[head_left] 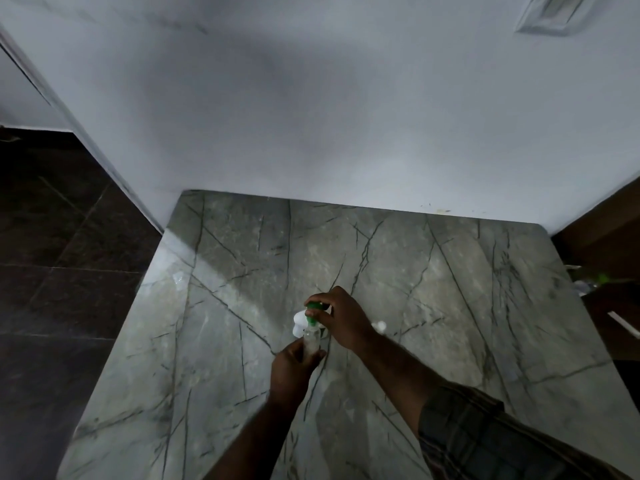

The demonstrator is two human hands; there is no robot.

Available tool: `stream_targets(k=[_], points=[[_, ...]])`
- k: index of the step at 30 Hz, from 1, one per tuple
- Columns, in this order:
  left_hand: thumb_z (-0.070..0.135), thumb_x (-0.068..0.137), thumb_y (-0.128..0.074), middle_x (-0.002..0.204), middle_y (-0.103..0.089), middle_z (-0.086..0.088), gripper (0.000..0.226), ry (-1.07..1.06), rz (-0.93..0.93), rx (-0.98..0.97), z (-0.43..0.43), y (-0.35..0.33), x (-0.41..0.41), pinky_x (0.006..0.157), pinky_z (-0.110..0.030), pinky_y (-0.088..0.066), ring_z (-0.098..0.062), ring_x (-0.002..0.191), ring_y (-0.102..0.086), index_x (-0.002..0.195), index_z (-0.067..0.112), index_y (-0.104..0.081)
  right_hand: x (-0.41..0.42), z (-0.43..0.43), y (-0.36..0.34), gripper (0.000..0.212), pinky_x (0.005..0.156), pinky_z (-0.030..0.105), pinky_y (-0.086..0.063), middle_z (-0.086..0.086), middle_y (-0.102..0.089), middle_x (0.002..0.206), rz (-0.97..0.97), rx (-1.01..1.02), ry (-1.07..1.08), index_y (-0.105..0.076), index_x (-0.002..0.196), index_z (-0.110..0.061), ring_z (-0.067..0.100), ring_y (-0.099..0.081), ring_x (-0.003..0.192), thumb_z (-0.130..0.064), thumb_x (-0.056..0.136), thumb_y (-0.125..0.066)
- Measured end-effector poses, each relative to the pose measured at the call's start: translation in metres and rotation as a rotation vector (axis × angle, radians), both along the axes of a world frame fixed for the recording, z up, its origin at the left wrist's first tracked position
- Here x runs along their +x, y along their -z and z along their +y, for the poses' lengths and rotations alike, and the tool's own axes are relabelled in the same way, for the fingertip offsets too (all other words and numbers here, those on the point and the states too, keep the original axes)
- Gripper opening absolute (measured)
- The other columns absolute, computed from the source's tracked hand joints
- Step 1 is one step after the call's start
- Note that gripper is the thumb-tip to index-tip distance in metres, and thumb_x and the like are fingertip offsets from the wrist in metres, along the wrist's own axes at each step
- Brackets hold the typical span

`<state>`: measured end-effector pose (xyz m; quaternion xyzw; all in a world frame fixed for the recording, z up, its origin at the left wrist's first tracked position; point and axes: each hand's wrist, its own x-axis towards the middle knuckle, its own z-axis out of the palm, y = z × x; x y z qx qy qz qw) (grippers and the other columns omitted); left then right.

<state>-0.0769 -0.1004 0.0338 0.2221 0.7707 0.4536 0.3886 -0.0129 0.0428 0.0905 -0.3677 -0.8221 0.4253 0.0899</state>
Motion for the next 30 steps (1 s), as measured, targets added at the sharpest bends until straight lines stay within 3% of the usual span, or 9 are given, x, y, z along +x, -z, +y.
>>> stream_targets(k=[10,20,25,30], points=[[0.028,0.080,-0.078,0.077,-0.075,0.003,0.019,0.003,-0.019,-0.001,0.001,-0.002,0.000,0.067,-0.031,-0.057,-0.012,0.070,-0.070,0.098,0.023,-0.074,-0.001,-0.001,0.003,0.023,0.082,0.023,-0.044,0.003,-0.060,0.104,-0.003,-0.013,0.010,-0.070,0.107,-0.027,0.011,-0.057,0.095,-0.039,0.087,-0.066],[0.028,0.079,-0.079,0.080,-0.076,0.003,0.020,0.008,-0.012,-0.014,0.001,0.002,-0.001,0.075,-0.042,-0.060,-0.017,0.074,-0.072,0.098,0.028,-0.073,-0.001,-0.002,0.008,0.025,0.081,0.023,-0.045,0.001,-0.058,0.104,-0.016,0.001,0.026,-0.069,0.108,-0.028,0.009,-0.057,0.094,-0.040,0.087,-0.066],[0.029,0.079,-0.079,0.078,-0.075,0.005,0.024,0.019,0.001,-0.028,0.002,0.001,-0.003,0.073,-0.038,-0.059,-0.016,0.074,-0.071,0.101,0.020,-0.074,0.001,-0.002,0.007,0.027,0.082,0.022,-0.044,0.000,-0.057,0.104,-0.020,0.004,0.022,-0.069,0.111,-0.028,0.011,-0.057,0.094,-0.040,0.087,-0.065],[0.025,0.079,-0.079,0.082,-0.075,0.001,0.023,0.002,-0.041,-0.025,0.001,0.000,-0.002,0.081,-0.046,-0.060,-0.020,0.078,-0.072,0.101,0.019,-0.074,0.000,-0.004,0.010,0.028,0.084,0.025,-0.047,-0.002,-0.054,0.105,-0.052,0.004,0.022,-0.068,0.113,-0.027,0.012,-0.056,0.096,-0.041,0.089,-0.063]])
